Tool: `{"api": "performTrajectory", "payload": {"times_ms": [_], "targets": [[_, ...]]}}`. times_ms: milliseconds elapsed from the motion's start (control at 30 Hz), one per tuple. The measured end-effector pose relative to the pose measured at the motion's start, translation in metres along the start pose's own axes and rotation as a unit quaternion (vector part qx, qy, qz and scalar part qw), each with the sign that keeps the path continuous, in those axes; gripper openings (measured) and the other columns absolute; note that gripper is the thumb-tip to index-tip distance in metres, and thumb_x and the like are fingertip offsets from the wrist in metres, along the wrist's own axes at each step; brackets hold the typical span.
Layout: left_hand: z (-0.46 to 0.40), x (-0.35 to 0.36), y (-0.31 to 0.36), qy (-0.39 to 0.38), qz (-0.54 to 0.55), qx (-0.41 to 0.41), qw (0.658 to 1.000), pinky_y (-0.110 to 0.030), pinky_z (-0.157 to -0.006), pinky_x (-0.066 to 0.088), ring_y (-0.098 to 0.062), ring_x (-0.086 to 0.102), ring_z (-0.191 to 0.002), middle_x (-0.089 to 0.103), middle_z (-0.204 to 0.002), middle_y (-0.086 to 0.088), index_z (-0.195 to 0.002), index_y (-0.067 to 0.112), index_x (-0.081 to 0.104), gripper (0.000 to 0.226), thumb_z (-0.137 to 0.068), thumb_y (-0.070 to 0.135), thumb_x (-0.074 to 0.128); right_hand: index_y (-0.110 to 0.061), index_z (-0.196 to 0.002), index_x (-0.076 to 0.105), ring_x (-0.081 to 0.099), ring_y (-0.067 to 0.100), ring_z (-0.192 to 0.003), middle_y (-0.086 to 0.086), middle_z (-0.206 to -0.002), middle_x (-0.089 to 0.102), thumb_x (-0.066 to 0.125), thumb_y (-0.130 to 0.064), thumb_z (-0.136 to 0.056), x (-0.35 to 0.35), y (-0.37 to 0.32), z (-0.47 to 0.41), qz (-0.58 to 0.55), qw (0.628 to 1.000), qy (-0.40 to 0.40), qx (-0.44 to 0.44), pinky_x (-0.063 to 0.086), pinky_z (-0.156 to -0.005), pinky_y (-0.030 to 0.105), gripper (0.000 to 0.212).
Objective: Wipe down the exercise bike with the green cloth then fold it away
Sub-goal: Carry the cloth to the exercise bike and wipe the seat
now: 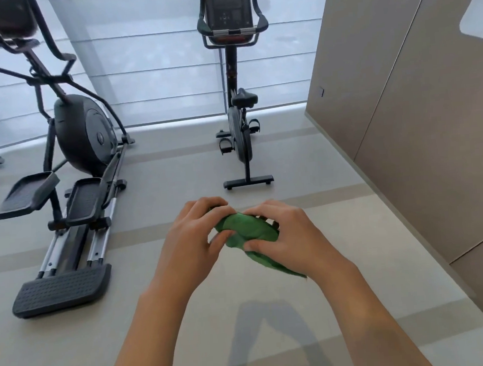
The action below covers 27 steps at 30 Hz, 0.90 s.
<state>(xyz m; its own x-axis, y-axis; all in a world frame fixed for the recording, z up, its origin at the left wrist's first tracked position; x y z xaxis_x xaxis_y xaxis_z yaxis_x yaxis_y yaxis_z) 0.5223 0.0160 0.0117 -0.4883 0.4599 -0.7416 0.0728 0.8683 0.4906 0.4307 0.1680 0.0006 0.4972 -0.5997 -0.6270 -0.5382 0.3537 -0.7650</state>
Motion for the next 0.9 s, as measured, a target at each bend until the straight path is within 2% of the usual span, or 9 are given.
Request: {"api": "performTrajectory", "payload": {"times_ms": [167,333,467,700,900], "targets": [[-0.062,0.03,-0.012,-0.001,-0.017,-0.003,1.0,-0.039,-0.094,0.052,-0.016,0.054,-0.117,0.06,-0.127,0.015,-0.12,0.027,0.07,0.034,-0.09,0.016,0.078,-0.038,-0.121,0.072,0.063,0.004,-0.104,-0.021,-0.107,0.066,0.081,-0.026,-0.081,-0.029,0.045,-0.055,0.003,1.0,-0.006,-0.007,0.054,-0.086,0.026,0.043],[-0.108,0.056,-0.039,-0.01,-0.02,-0.035,0.999,-0.036,-0.098,0.05,-0.016,0.053,-0.121,0.054,-0.138,0.013,-0.121,0.03,0.069,0.036,-0.089,0.016,0.079,-0.034,-0.114,0.076,0.064,0.004,-0.095,-0.019,-0.101,0.067,0.08,-0.022,-0.084,-0.039,0.08,-0.108,-0.01,1.0,0.005,-0.008,0.052,-0.081,0.022,0.033],[-0.135,0.069,-0.063,-0.026,-0.014,-0.049,0.998,-0.033,-0.1,0.049,-0.015,0.052,-0.124,0.052,-0.14,0.013,-0.126,0.03,0.067,0.037,-0.091,0.025,0.077,-0.033,-0.114,0.077,0.063,0.004,-0.091,-0.019,-0.098,0.066,0.08,-0.023,-0.084,-0.037,0.1,-0.147,0.017,1.0,0.014,-0.005,0.049,-0.077,0.019,0.031],[-0.199,0.075,-0.136,-0.025,0.017,-0.062,0.998,-0.027,-0.102,0.043,-0.011,0.052,-0.126,0.051,-0.138,0.013,-0.134,0.029,0.064,0.04,-0.095,0.036,0.071,-0.033,-0.114,0.077,0.062,0.005,-0.091,-0.019,-0.099,0.064,0.078,-0.022,-0.086,-0.025,0.125,-0.236,0.067,0.997,0.034,0.014,0.053,-0.083,0.027,0.03],[-0.261,0.055,-0.222,-0.042,0.025,-0.058,0.997,-0.029,-0.101,0.045,-0.01,0.052,-0.127,0.052,-0.136,0.017,-0.133,0.031,0.064,0.037,-0.097,0.036,0.069,-0.029,-0.115,0.077,0.061,0.007,-0.092,-0.017,-0.1,0.063,0.076,-0.021,-0.083,0.003,0.116,-0.32,0.095,0.994,0.051,0.018,0.055,-0.082,0.034,0.033]]}}
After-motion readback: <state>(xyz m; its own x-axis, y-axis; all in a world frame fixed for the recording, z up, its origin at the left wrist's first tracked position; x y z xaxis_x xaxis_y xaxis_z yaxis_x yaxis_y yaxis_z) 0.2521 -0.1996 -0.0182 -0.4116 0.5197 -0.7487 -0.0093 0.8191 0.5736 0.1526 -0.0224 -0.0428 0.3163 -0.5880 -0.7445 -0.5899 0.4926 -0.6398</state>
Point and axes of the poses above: each hand's wrist, its own z-axis away from the middle knuckle, its own x-axis out of the palm, y = z × x, the point moved 8 cm from there along -z, towards the middle knuckle
